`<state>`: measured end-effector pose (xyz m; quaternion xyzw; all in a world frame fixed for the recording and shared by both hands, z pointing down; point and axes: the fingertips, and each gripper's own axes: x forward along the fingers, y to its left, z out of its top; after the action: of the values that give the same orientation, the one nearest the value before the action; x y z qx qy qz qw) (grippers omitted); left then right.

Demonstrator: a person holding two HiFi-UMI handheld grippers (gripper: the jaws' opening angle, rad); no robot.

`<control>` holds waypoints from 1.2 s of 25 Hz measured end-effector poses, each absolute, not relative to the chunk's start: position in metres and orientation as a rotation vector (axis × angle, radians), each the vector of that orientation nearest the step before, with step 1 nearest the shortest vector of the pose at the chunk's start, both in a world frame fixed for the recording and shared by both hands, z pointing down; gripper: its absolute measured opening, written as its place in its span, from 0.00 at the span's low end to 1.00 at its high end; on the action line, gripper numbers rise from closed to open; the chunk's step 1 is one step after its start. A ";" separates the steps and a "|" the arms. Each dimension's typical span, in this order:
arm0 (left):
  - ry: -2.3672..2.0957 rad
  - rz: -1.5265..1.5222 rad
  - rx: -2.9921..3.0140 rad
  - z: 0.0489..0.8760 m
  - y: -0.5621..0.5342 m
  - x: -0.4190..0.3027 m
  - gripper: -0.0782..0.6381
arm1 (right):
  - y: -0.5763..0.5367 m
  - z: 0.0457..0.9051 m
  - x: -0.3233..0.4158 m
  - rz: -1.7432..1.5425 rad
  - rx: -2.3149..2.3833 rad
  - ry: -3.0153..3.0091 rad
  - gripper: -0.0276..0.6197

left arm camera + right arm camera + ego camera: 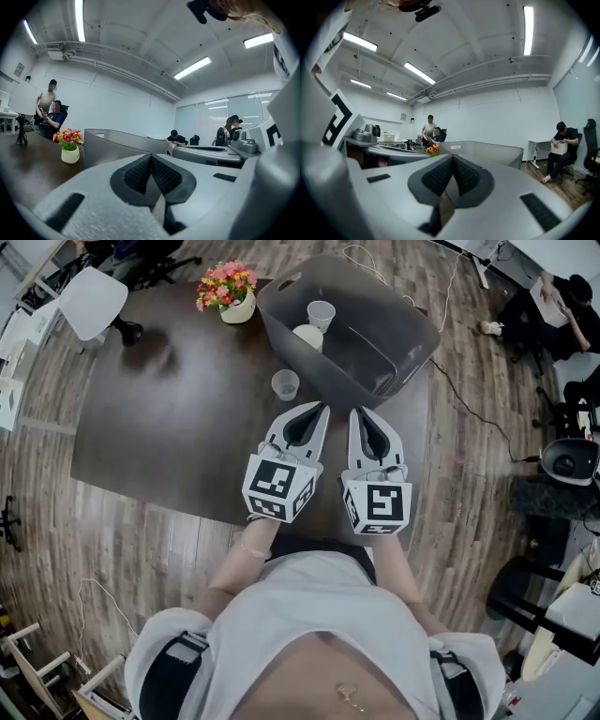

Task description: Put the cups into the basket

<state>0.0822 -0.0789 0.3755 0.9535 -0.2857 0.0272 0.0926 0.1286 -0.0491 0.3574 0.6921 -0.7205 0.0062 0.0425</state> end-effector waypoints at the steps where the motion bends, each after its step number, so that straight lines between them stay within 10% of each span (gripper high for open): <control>1: -0.859 0.082 2.834 0.375 -0.079 0.081 0.12 | -0.049 0.358 0.127 0.023 2.113 -2.203 0.06; 30: -0.962 0.087 2.803 0.379 -0.091 0.058 0.12 | -0.067 0.366 0.101 0.046 1.992 -2.271 0.06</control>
<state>0.0578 -0.0909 0.3787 0.9418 -0.3232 0.0292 0.0883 0.1011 -0.0669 0.3663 0.6582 -0.7503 0.0153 0.0603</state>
